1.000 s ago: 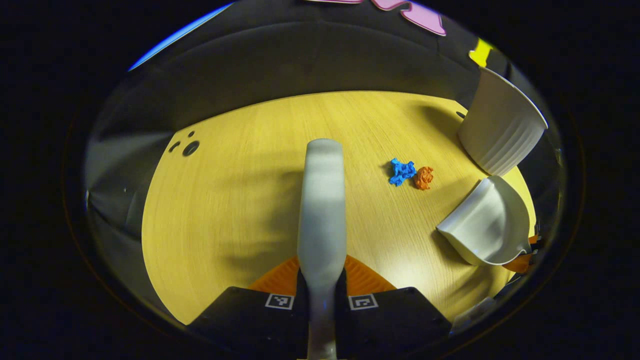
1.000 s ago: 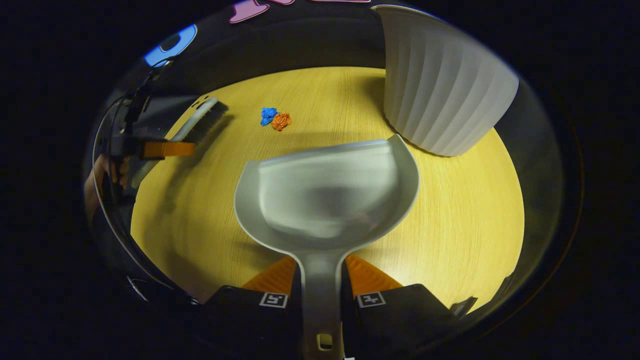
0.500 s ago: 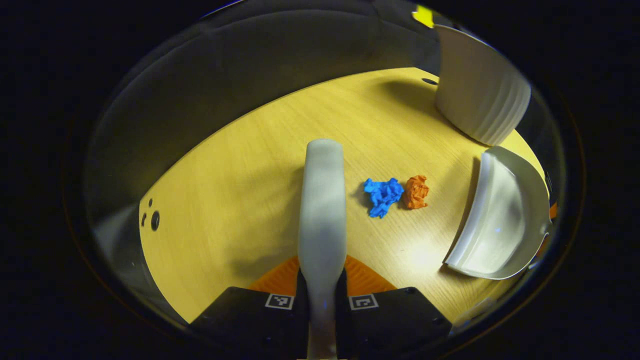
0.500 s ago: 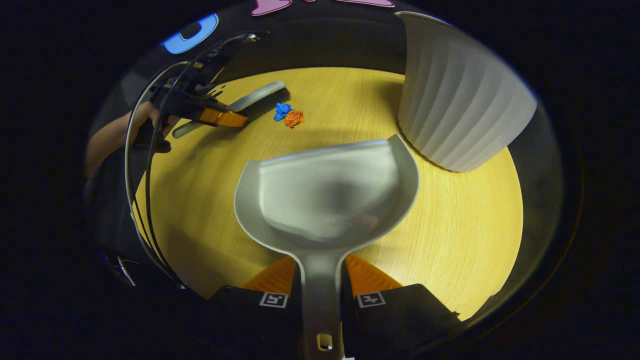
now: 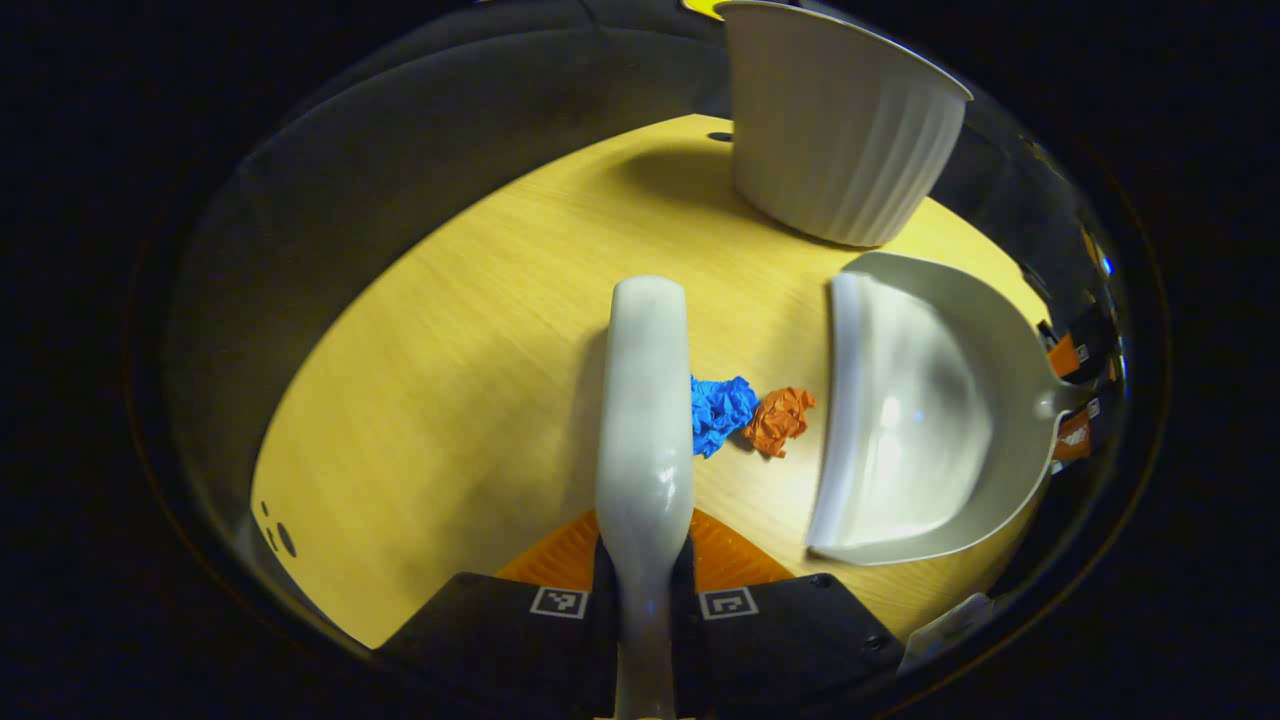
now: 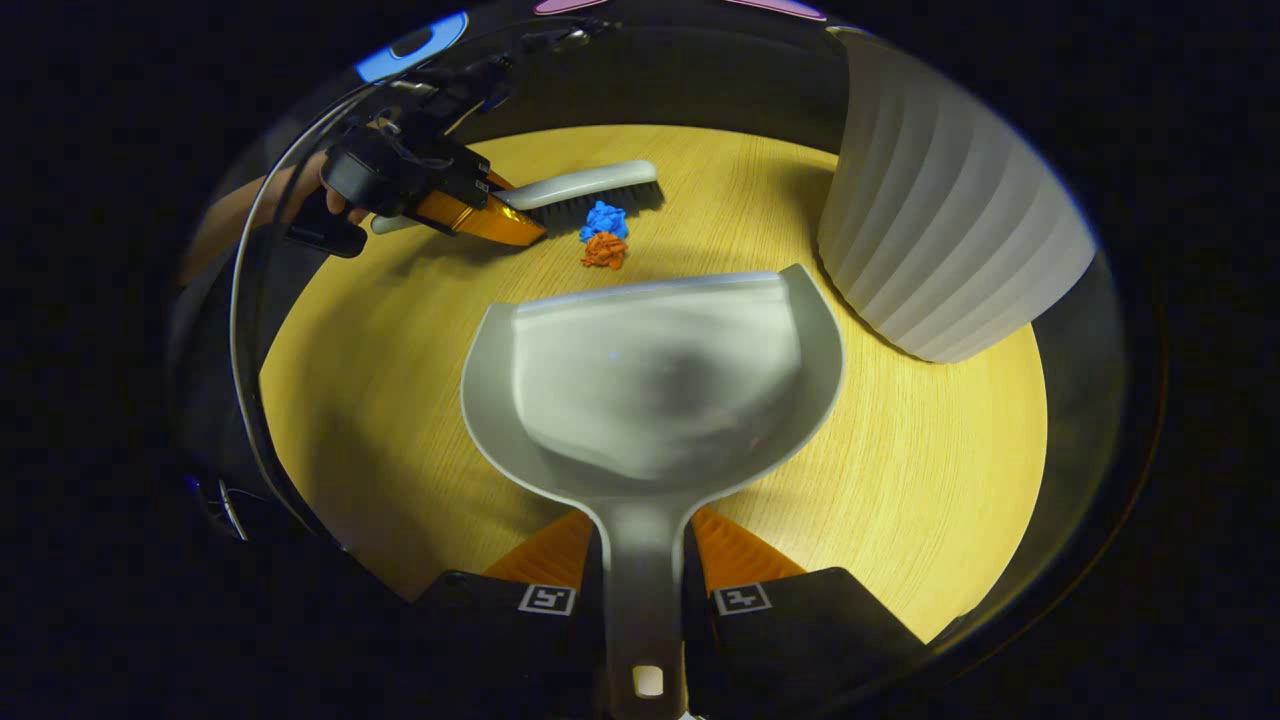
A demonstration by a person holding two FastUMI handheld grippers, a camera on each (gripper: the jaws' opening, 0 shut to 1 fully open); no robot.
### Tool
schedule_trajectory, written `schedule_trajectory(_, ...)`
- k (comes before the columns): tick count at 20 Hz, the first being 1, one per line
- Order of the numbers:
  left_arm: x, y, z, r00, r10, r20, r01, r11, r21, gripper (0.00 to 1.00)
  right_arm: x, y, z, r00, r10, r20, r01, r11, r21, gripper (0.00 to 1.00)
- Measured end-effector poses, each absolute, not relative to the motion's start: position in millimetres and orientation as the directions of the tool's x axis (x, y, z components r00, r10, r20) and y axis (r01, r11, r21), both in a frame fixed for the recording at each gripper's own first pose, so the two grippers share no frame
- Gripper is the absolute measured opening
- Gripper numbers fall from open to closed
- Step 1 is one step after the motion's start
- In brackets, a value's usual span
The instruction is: Pick up the small broom and dustpan from the desktop, sweep the trash into the dustpan with the broom, and then empty the trash into the garbage bin.
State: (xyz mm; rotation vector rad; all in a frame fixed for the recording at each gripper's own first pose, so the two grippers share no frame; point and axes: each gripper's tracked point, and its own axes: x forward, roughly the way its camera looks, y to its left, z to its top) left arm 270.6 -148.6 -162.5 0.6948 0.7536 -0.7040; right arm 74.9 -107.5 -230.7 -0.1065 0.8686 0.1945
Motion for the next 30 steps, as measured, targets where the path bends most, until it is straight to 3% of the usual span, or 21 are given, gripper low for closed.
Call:
schedule_trajectory(3, 237, -173, -176, 0.435, -0.359, -0.826, 0.816, 0.545, 0.193, 0.28, 73, -106, -232, 0.63, 0.12, -0.767, -0.212, 0.977, -0.021, 0.35)
schedule_trajectory(4, 226, -177, -178, 0.411, -0.358, -0.838, 0.819, 0.549, 0.167, 0.26, 72, -107, -235, 0.63, 0.12, -0.767, -0.212, 0.977, -0.021, 0.39)
schedule_trajectory(9, 174, -200, -188, 0.309, -0.386, -0.869, 0.798, 0.602, 0.016, 0.26, 61, -92, -242, 0.624, 0.139, -0.769, -0.207, 0.978, 0.009, 0.35)
schedule_trajectory(12, 168, -192, -187, 0.394, -0.336, -0.856, 0.738, 0.67, 0.077, 0.26, 61, -91, -244, 0.654, 0.126, -0.746, -0.224, 0.974, -0.032, 0.35)
schedule_trajectory(16, 159, -189, -166, 0.534, -0.372, -0.759, 0.641, 0.764, 0.077, 0.26, 63, -92, -245, 0.682, 0.115, -0.723, -0.217, 0.975, -0.049, 0.35)
schedule_trajectory(20, 138, -147, -143, 0.661, -0.314, -0.681, 0.514, 0.851, 0.106, 0.26, 61, -89, -241, 0.699, 0.117, -0.705, -0.21, 0.977, -0.046, 0.39)
schedule_trajectory(23, 117, -107, -146, 0.706, -0.282, -0.65, 0.421, 0.905, 0.064, 0.26, 60, -90, -240, 0.716, 0.13, -0.686, -0.192, 0.981, -0.015, 0.35)
schedule_trajectory(24, 109, -93, -151, 0.71, -0.267, -0.651, 0.391, 0.919, 0.049, 0.26, 58, -90, -238, 0.722, 0.125, -0.68, -0.184, 0.983, -0.015, 0.39)
schedule_trajectory(25, 100, -75, -160, 0.714, -0.249, -0.655, 0.357, 0.934, 0.034, 0.26, 56, -91, -235, 0.728, 0.12, -0.675, -0.174, 0.985, -0.014, 0.35)
schedule_trajectory(26, 92, -59, -168, 0.714, -0.237, -0.659, 0.326, 0.945, 0.014, 0.26, 54, -90, -233, 0.732, 0.115, -0.672, -0.162, 0.987, -0.007, 0.39)
schedule_trajectory(30, 77, -9, -208, 0.701, -0.245, -0.67, 0.224, 0.967, -0.119, 0.26, 44, -91, -219, 0.758, 0.089, -0.646, -0.077, 0.996, 0.047, 0.35)
